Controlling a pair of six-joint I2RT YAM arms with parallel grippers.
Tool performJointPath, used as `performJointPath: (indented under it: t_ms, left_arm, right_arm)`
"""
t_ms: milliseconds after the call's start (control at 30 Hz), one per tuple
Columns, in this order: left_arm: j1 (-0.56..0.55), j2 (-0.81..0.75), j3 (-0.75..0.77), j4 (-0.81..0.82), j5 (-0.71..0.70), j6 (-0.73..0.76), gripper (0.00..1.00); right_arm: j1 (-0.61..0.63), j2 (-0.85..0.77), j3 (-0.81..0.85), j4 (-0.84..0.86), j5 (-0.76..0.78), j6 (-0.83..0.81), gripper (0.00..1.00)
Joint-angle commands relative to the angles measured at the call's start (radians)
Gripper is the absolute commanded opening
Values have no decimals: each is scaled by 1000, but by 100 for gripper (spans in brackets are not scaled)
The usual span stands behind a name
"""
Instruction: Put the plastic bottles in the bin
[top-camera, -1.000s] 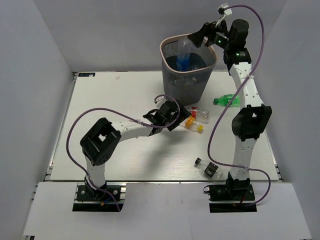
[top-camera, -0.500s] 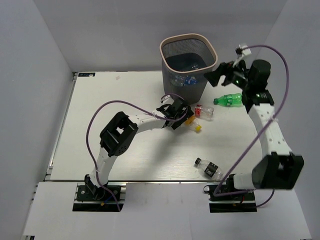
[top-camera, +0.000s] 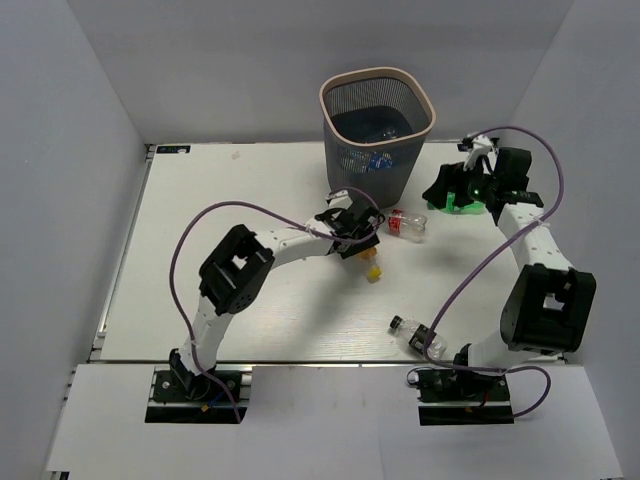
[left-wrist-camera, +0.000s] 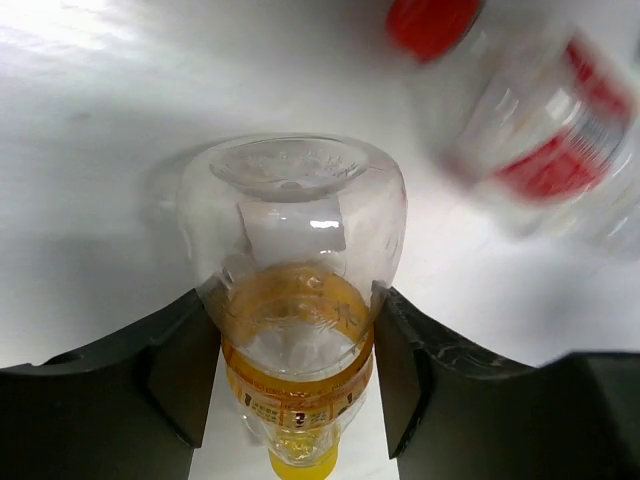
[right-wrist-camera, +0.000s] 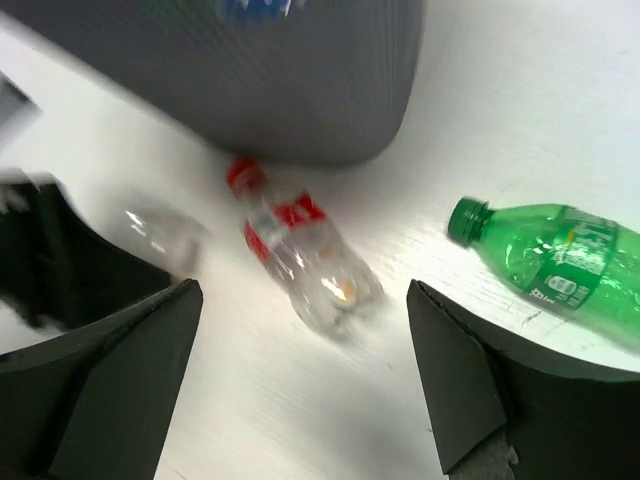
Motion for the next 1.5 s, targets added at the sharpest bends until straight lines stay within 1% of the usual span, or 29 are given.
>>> performJointPath:
  t_ms: [0, 67, 100, 167, 200, 267, 400, 533, 567, 667, 700, 800, 833, 867, 900, 933, 967, 1000, 1033, 1100, 1167, 1233, 1267, 1300, 1333, 1367, 1400, 1433, 1467]
  left_arm:
    - [-14, -178, -126, 8, -9, 238, 35]
    - [-25, -327, -214, 78, -9, 336, 31]
    - [-36, -377, -234, 152, 5, 442, 31]
    - [-45, -504, -249, 202, 5, 531, 29]
    - [-45, -537, -249, 220, 20, 571, 29]
    - [-54, -611, -226, 273, 10, 682, 29]
    - [-54, -634, -109, 377, -36, 834, 29]
    - [-22, -536, 65, 527, -113, 892, 35]
    - [-22, -463, 100, 594, -142, 912, 37]
    - [-1, -325, 293, 668, -230, 912, 37]
    - [-1, -223, 417, 668, -263, 912, 37]
    - [24, -55, 640, 620, -344, 938, 41]
    - [36, 54, 792, 591, -358, 953, 48]
    - [36, 99, 856, 571, -384, 978, 55]
    - [48, 131, 923, 537, -398, 1015, 71]
    - [62, 146, 924, 526, -415, 1015, 84]
    - [73, 147, 901, 511, -429, 1015, 98]
    - [84, 116, 868, 498, -429, 992, 100]
    - [93, 89, 770, 498, -429, 983, 100]
    - [105, -11, 632, 527, -417, 964, 100]
    - [105, -68, 561, 546, -346, 1050, 100]
    - [85, -161, 471, 531, -208, 1105, 100]
    - [75, -201, 425, 500, -103, 1118, 100]
    - [75, -293, 371, 488, -37, 1118, 100]
    - [64, -344, 243, 478, 5, 1118, 100]
    - [55, -451, 96, 466, 68, 1075, 100]
    - [55, -452, 94, 466, 99, 1061, 100]
    - [41, -556, -47, 451, 119, 1046, 100]
    - [32, -608, -114, 425, 146, 1005, 100]
  right_arm:
    - [-14, 20, 18, -126, -198, -355, 88]
    - [-17, 43, 12, -154, -222, -437, 90]
    - [-15, 56, 12, -202, -262, -593, 90]
    - [-14, 63, -22, -203, -291, -670, 90]
    - [-11, 69, -33, -221, -308, -801, 90]
    - [-6, 89, -56, -224, -317, -895, 90]
    - [8, 166, -13, -246, -302, -960, 90]
    - [9, 255, 38, -248, -239, -955, 90]
    - [9, 258, 44, -243, -233, -951, 90]
    - [17, 260, 30, -229, -208, -942, 90]
    - [20, 252, 23, -229, -212, -937, 90]
    - [28, 226, -29, -199, -210, -929, 90]
    - [34, 221, -40, -189, -207, -920, 90]
    - [35, 206, -49, -169, -210, -914, 90]
    - [41, 201, -68, -157, -212, -912, 90]
    - [51, 203, -73, -151, -215, -912, 90]
    - [55, 214, -74, -133, -213, -914, 90]
    - [67, 218, -79, -125, -212, -914, 90]
    - [81, 227, -82, -116, -198, -912, 90]
    - [98, 252, -94, 2, -141, -839, 90]
    - [136, 270, -94, 85, -82, -785, 90]
    - [150, 309, -56, 84, -60, -787, 90]
    - [163, 333, -44, 70, -19, -790, 90]
    - [164, 362, -2, 59, -6, -788, 88]
    - [170, 378, 15, 37, 11, -784, 86]
    - [176, 398, 38, 17, 14, -784, 82]
    - [176, 401, 39, 6, 11, -784, 78]
    - [179, 401, 44, -5, 15, -787, 73]
    - [179, 402, 49, -70, 9, -838, 66]
